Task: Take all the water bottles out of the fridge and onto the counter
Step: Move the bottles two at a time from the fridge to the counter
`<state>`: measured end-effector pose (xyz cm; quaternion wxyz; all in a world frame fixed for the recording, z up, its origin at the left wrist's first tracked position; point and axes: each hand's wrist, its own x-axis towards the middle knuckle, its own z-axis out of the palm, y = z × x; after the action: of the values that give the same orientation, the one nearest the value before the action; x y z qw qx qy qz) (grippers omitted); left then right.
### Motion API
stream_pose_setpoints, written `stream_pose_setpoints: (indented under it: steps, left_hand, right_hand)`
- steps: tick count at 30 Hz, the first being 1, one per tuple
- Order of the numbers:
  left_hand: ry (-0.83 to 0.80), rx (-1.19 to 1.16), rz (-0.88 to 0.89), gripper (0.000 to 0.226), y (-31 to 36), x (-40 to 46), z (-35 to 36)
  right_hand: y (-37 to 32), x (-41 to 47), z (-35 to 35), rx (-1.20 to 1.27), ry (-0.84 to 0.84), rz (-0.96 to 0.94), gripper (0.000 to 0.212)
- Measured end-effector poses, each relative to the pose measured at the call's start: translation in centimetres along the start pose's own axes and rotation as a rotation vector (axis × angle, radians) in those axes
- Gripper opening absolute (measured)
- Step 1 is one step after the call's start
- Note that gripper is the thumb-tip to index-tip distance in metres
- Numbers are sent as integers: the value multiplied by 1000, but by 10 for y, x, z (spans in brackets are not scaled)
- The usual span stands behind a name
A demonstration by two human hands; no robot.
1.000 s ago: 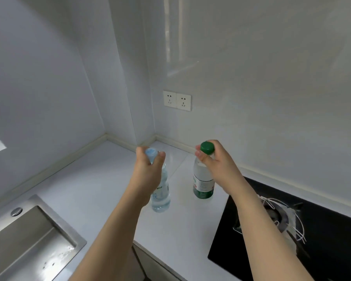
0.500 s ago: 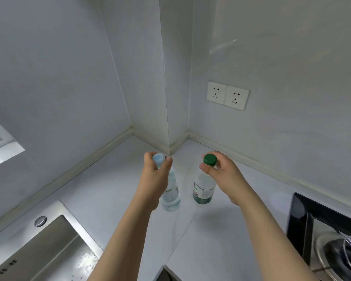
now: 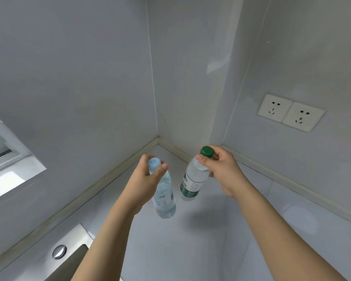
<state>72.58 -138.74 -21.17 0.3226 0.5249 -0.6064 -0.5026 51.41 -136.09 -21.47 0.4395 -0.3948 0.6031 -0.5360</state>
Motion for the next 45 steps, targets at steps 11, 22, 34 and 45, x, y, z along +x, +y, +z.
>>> stream_pose_setpoints:
  steps: [11, 22, 34, 45]
  left_hand:
    - [181, 136, 26, 22, -52, 83, -55]
    - [200, 142, 61, 19, -78, 170, -49]
    - [103, 154, -34, 64, -121, 216, -29]
    - [290, 180, 52, 75, -125, 265, -9]
  right_hand:
    - [42, 106, 88, -56, -109, 53, 12]
    - [61, 222, 133, -95, -132, -46, 13]
    - [67, 307, 161, -104, -133, -115, 16]
    - [78, 314, 152, -26, -224, -3, 26]
